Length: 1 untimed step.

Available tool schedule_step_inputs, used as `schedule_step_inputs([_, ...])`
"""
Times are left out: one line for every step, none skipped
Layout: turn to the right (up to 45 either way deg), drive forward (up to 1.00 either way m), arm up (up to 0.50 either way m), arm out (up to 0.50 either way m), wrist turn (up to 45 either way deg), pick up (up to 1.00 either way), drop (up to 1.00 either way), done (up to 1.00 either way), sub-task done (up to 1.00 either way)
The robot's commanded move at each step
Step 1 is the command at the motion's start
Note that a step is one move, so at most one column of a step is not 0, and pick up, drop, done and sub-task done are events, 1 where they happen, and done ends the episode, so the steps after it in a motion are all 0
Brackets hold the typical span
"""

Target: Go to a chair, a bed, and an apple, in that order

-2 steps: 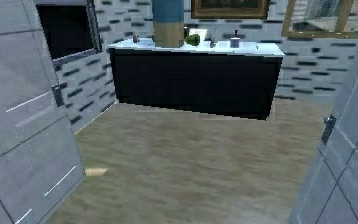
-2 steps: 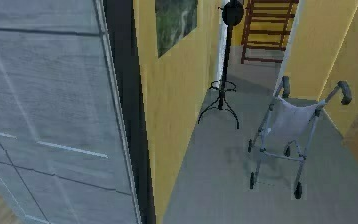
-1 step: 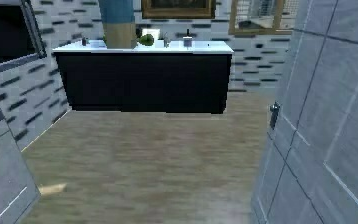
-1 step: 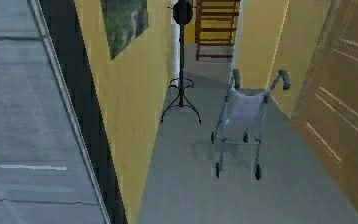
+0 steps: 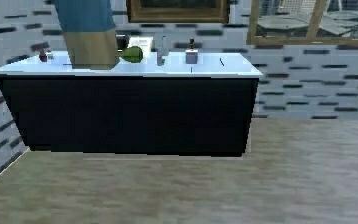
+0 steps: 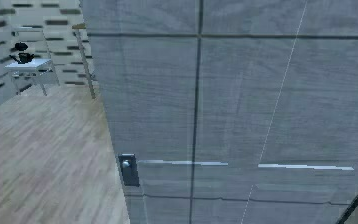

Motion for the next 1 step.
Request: schedule_step_inputs([6.0, 0.0, 0.0, 0.0, 0.0, 0.0, 0.0, 0.0, 0.0])
